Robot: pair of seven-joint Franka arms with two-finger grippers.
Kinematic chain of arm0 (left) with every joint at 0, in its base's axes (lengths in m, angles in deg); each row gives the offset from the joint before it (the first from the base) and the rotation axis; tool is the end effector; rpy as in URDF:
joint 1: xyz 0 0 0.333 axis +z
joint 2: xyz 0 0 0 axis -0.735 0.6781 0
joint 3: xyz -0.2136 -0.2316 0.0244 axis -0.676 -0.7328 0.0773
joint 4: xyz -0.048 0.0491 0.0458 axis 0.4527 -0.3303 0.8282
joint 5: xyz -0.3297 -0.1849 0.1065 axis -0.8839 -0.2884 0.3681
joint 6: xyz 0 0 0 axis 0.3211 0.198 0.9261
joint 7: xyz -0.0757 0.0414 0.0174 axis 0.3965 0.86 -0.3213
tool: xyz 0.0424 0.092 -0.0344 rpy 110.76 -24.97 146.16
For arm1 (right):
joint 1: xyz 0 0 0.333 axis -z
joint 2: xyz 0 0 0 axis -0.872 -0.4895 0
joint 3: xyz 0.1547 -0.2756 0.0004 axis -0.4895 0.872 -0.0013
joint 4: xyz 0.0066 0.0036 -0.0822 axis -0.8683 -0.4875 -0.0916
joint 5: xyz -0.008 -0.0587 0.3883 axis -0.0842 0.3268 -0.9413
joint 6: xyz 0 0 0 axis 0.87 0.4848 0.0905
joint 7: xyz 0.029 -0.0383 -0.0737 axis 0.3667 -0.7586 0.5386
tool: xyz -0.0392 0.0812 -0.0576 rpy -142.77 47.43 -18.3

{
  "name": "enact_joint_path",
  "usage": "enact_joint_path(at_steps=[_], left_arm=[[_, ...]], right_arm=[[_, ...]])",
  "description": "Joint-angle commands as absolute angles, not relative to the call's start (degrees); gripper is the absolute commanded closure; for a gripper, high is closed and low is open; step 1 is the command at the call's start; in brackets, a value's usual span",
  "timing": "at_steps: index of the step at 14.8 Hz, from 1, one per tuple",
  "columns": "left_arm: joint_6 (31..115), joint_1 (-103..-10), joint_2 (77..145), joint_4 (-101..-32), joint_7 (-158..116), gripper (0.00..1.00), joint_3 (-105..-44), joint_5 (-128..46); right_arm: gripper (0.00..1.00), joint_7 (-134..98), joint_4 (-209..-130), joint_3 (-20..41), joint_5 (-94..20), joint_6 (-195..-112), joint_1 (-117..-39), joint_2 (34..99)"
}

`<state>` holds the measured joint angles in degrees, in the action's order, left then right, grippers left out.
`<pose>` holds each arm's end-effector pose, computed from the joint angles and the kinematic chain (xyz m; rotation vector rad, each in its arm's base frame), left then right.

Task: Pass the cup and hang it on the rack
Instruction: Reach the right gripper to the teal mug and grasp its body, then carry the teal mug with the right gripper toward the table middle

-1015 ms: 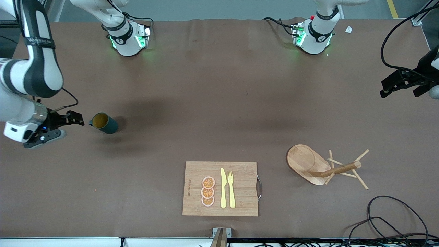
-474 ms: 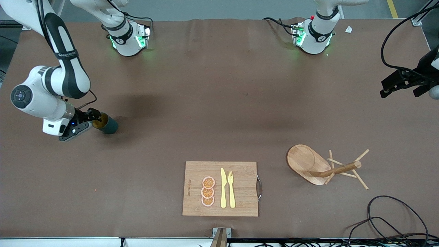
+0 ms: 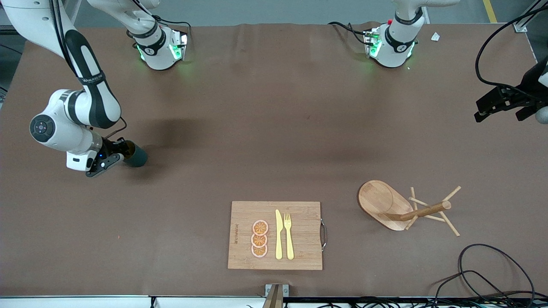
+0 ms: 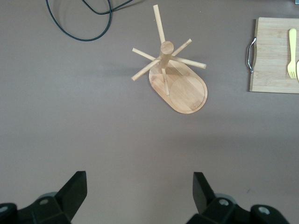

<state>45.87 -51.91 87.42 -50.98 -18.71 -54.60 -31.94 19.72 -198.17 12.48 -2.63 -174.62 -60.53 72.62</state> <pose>0.5646 -0.0299 0.6551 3.1387 0.0344 0.1129 0.5302 -0.0692 0.2279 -2.9545 -0.8899 0.2025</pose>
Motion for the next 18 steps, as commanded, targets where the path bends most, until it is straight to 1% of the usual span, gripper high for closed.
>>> enact_joint_path(at_steps=[1,3,6,7,10,13,16,18], left_arm=[[45.96,-51.88,87.41,-50.62,-18.03,0.00,-54.59,-31.67],[46.05,-51.97,87.41,-50.53,-18.03,0.00,-54.59,-31.67],[45.97,-51.97,87.41,-50.53,-18.03,0.00,-54.59,-31.67],[45.96,-51.88,87.41,-50.62,-18.03,0.00,-54.59,-31.67],[45.96,-51.96,87.41,-50.62,-18.03,0.00,-54.59,-31.67],[45.96,-51.88,87.41,-50.62,-18.03,0.00,-54.59,-31.67],[45.96,-51.88,87.41,-50.62,-18.03,0.00,-54.59,-31.67],[45.96,-51.88,87.41,-50.53,-18.03,0.00,-54.59,-31.59]], right_arm=[[1.00,22.97,-198.25,11.76,-3.97,-174.44,-59.81,72.96],[1.00,24.65,-196.67,11.67,-4.15,-171.03,-61.12,73.58],[1.00,23.60,-191.23,11.67,-7.30,-162.16,-64.20,74.54],[1.00,21.68,-190.17,11.67,-8.18,-161.09,-65.60,74.55],[1.00,10.45,-189.54,10.71,-8.28,-161.07,-70.96,74.72],[1.00,-1.93,-187.70,10.26,-8.28,-161.34,-77.98,74.46],[1.00,-15.91,-184.28,10.35,-8.28,-161.43,-85.89,73.84],[1.00,-25.58,-181.03,10.26,-8.37,-161.60,-91.16,71.57]])
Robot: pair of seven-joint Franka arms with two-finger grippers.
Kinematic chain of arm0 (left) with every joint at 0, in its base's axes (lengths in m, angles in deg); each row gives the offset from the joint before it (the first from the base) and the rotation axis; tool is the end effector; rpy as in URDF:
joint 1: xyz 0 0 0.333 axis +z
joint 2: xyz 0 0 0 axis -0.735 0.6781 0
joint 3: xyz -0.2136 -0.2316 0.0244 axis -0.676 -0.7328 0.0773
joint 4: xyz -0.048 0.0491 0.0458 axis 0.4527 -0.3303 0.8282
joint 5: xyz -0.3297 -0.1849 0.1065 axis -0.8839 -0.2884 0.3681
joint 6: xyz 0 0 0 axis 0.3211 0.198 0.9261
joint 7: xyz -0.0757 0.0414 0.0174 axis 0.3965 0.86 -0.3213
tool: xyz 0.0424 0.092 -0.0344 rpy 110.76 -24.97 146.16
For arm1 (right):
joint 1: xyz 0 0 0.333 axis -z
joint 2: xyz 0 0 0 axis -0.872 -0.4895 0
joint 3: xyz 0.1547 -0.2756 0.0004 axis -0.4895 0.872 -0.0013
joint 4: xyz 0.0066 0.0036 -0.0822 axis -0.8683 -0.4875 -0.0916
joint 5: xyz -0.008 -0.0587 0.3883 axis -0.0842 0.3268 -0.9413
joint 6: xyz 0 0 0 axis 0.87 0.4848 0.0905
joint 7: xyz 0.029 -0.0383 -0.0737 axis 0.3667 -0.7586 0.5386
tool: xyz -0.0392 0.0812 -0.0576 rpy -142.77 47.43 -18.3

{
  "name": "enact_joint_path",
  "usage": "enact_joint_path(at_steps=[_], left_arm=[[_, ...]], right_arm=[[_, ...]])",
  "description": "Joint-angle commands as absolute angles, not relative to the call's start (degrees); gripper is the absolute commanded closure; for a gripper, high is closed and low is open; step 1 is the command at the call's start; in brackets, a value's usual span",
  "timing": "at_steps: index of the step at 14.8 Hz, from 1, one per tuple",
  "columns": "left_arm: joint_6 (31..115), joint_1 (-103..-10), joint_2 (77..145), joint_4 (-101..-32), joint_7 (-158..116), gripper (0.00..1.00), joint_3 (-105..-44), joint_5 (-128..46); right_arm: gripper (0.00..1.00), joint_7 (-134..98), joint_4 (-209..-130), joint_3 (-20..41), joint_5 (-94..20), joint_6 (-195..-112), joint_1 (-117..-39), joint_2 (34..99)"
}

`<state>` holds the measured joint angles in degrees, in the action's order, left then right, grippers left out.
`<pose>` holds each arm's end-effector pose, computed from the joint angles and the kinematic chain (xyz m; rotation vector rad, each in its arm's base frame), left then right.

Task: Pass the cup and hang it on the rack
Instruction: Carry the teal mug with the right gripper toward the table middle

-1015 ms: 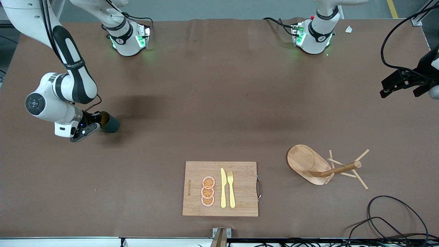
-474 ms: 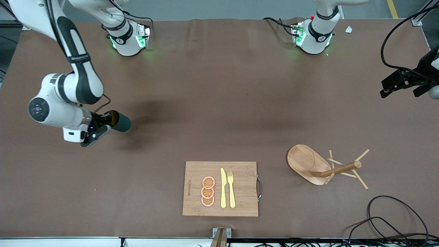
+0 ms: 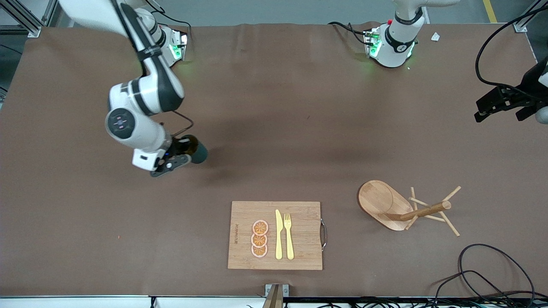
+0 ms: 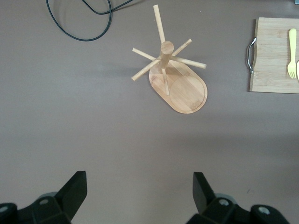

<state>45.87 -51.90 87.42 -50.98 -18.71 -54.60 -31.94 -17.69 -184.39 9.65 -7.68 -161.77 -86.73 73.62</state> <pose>0.5646 -0.0298 0.6551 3.1387 0.0346 0.1129 0.5476 0.2245 0.3154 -3.0104 -0.5984 0.1815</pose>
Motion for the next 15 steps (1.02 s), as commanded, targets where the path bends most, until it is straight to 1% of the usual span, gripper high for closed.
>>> enact_joint_path(at_steps=[1,5,9,11,15], left_arm=[[46.05,-51.88,87.41,-50.62,-17.94,0.00,-54.59,-31.67],[45.96,-51.88,87.41,-50.62,-17.94,0.00,-54.59,-31.67],[45.96,-51.88,87.41,-50.53,-18.02,0.00,-54.59,-31.67],[45.96,-51.88,87.41,-50.62,-17.94,0.00,-54.59,-31.67],[45.96,-51.88,87.41,-50.62,-18.03,0.00,-54.59,-31.67]], right_arm=[[1.00,-30.32,-179.10,10.26,-8.37,-161.52,-93.54,70.34],[1.00,-42.31,-171.02,10.35,-8.37,-161.43,-101.55,64.54],[1.00,-54.87,-161.97,10.35,-8.46,-161.25,-106.56,56.99],[1.00,-57.78,-158.09,10.26,-8.46,-160.99,-107.36,53.73],[1.00,-60.94,-155.19,10.00,-8.98,-161.43,-109.38,50.04]])
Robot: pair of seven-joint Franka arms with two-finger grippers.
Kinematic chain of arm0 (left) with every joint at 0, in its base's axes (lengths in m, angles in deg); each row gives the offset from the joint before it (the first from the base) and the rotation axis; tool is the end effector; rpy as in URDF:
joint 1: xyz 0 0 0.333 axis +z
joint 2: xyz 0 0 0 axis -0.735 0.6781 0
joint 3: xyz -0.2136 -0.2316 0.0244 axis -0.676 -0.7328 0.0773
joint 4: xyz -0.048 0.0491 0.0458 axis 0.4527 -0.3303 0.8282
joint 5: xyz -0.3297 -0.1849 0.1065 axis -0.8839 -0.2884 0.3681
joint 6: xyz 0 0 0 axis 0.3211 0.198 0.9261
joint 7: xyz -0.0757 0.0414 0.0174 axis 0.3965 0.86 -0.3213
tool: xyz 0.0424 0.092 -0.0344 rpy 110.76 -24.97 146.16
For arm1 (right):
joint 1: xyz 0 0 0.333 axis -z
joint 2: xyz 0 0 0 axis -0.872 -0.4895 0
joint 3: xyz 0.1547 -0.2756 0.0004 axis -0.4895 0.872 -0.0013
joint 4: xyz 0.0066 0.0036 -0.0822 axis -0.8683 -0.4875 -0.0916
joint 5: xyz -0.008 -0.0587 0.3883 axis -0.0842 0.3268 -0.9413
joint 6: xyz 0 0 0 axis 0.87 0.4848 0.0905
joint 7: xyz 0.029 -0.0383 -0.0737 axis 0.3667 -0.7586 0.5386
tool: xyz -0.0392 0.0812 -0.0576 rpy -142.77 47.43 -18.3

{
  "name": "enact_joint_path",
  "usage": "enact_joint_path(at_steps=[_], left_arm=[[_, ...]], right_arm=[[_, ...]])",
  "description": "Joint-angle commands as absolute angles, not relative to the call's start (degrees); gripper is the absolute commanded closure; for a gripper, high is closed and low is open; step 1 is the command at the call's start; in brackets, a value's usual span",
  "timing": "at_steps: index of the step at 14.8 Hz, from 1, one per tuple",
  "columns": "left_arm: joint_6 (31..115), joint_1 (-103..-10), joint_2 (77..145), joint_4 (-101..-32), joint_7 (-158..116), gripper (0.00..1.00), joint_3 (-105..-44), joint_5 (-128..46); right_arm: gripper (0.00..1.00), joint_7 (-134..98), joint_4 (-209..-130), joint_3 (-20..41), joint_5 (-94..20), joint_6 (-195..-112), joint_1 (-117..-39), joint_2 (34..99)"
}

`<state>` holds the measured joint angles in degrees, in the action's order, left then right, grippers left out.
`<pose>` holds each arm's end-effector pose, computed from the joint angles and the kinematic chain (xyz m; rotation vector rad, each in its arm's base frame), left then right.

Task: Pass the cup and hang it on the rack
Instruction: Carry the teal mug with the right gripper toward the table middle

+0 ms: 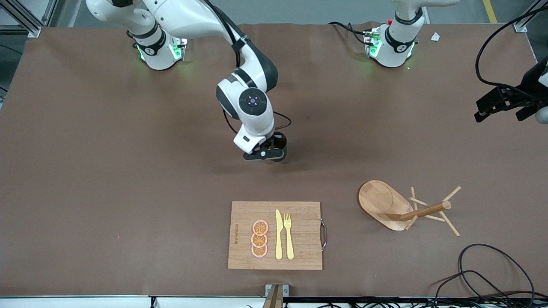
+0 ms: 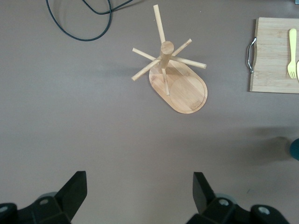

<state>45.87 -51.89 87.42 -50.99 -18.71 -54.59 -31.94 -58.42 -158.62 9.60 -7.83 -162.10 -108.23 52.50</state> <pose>0.5646 -0.0296 0.6550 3.1388 0.0352 0.1126 0.5047 0.4923 0.2723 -3.1014 -0.1141 0.0860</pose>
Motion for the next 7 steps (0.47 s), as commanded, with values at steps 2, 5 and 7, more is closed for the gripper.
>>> enact_joint_path(at_steps=[2,5,7], left_arm=[[45.96,-51.88,87.41,-50.62,-17.94,0.00,-54.59,-31.67],[45.96,-51.79,87.41,-50.62,-17.94,0.00,-54.59,-31.41],[46.14,-51.70,87.41,-50.53,-18.03,0.00,-54.59,-31.15]], right_arm=[[1.00,-62.80,-153.86,9.91,-9.25,-161.51,-110.35,48.36],[1.00,-62.80,-153.68,9.91,-9.25,-161.60,-110.53,47.48],[0.99,-62.80,-153.51,9.91,-9.25,-161.60,-110.70,46.86]])
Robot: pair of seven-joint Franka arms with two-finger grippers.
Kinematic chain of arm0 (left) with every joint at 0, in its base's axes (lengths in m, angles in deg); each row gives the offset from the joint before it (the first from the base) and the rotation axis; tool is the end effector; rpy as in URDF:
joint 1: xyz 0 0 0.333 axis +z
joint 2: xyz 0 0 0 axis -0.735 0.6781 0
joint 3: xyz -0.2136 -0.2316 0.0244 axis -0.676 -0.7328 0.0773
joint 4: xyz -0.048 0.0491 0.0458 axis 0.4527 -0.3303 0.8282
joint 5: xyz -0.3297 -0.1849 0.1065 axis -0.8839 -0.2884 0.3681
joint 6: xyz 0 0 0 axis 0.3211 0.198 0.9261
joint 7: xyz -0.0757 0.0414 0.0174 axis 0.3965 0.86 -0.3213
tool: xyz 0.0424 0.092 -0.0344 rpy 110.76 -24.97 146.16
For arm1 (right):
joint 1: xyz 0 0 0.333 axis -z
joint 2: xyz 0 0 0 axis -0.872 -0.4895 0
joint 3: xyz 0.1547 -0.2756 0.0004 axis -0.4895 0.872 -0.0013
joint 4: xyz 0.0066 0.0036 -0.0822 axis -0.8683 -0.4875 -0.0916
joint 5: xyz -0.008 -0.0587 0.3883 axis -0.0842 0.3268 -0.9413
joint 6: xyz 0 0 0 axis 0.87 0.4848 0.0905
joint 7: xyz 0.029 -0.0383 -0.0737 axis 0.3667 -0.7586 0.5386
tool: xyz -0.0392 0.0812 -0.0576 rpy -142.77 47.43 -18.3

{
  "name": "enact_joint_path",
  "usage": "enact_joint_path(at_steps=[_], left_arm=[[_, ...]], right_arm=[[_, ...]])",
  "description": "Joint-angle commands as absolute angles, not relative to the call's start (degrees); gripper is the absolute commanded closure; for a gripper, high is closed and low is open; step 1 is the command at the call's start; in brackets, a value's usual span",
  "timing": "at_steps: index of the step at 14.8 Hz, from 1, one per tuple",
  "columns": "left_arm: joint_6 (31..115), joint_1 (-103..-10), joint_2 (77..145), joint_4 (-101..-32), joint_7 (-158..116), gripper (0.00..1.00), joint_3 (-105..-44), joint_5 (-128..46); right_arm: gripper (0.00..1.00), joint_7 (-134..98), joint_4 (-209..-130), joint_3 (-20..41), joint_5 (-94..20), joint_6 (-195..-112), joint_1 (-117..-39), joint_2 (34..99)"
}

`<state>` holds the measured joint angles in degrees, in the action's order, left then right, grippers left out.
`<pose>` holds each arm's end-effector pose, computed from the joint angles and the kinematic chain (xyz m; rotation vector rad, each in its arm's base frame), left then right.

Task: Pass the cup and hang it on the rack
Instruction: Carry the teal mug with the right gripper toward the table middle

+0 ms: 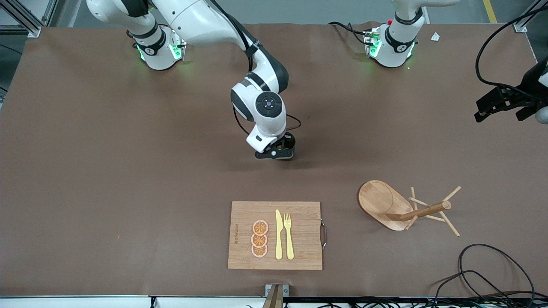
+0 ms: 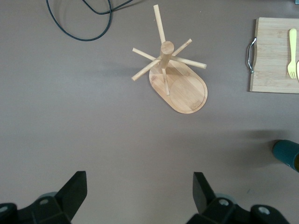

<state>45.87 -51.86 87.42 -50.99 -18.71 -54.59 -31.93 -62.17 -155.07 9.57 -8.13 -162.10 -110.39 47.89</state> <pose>0.5646 -0.0293 0.6550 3.1390 0.0360 0.1126 0.4919 0.5195 0.2428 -3.1179 -0.0710 0.1094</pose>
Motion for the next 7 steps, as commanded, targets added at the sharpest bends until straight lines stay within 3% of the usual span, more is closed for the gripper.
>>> enact_joint_path(at_steps=[1,2,3,4,7], left_arm=[[46.14,-51.70,87.41,-50.53,-18.03,0.00,-54.59,-31.23],[46.14,-51.70,87.41,-50.45,-18.03,0.00,-54.50,-31.67],[46.14,-51.70,87.41,-50.44,-17.94,0.00,-54.41,-31.67],[46.14,-51.79,87.41,-50.44,-18.02,0.00,-54.41,-31.59],[45.71,-52.31,88.28,-50.53,-17.94,0.00,-54.59,-32.89]], right_arm=[[0.95,-62.80,-153.33,9.91,-9.25,-161.60,-110.70,46.43],[0.81,-62.80,-153.07,9.91,-9.25,-161.60,-110.70,46.33],[0.45,-62.80,-153.07,10.00,-9.25,-161.60,-110.70,46.25],[0.02,-62.45,-152.98,10.00,-9.16,-161.60,-110.70,46.33],[0.00,-62.10,-151.84,10.00,-9.42,-160.81,-109.92,47.03]])
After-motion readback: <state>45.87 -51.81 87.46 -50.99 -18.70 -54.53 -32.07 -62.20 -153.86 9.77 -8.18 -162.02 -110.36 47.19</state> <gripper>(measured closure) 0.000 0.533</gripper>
